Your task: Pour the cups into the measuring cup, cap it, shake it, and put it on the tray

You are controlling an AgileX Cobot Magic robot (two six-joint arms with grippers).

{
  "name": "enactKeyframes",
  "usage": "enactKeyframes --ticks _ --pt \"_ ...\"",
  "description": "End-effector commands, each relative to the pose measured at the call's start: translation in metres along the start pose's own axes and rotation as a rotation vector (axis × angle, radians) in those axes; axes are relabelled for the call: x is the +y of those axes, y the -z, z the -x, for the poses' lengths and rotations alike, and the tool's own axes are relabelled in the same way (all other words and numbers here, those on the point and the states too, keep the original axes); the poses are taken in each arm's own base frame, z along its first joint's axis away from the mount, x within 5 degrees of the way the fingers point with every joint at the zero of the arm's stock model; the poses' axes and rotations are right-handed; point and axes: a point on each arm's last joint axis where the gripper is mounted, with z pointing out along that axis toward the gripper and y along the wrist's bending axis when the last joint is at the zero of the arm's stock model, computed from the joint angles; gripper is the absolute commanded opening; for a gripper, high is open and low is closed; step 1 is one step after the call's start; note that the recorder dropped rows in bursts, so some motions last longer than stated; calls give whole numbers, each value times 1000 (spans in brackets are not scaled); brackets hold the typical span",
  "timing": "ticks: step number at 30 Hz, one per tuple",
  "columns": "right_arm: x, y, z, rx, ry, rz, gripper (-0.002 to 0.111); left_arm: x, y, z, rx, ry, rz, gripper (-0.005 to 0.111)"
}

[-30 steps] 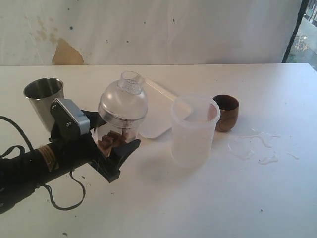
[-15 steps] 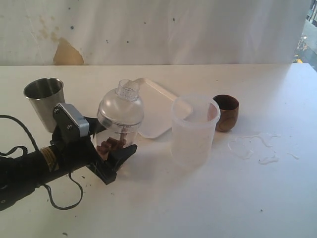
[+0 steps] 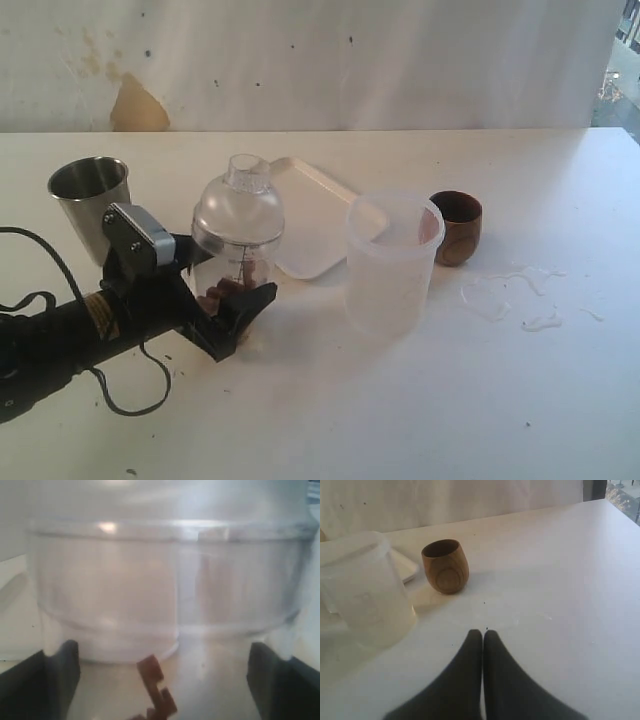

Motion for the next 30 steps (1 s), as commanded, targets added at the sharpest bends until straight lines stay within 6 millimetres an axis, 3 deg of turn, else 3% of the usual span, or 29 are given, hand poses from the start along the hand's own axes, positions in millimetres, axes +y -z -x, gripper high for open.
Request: enactKeyframes --ticks 1,10,23,30 --pt "0 0 -1 -8 -5 5 0 1 4 11 -59 10 21 105" --pt "0 0 -1 -8 -5 5 0 -4 30 21 -64 -63 96 105" --pt "0 0 -1 -8 -5 5 0 -3 20 -2 52 -72 61 105" --pt "0 0 -1 -8 -5 5 0 1 13 -1 43 -49 66 105"
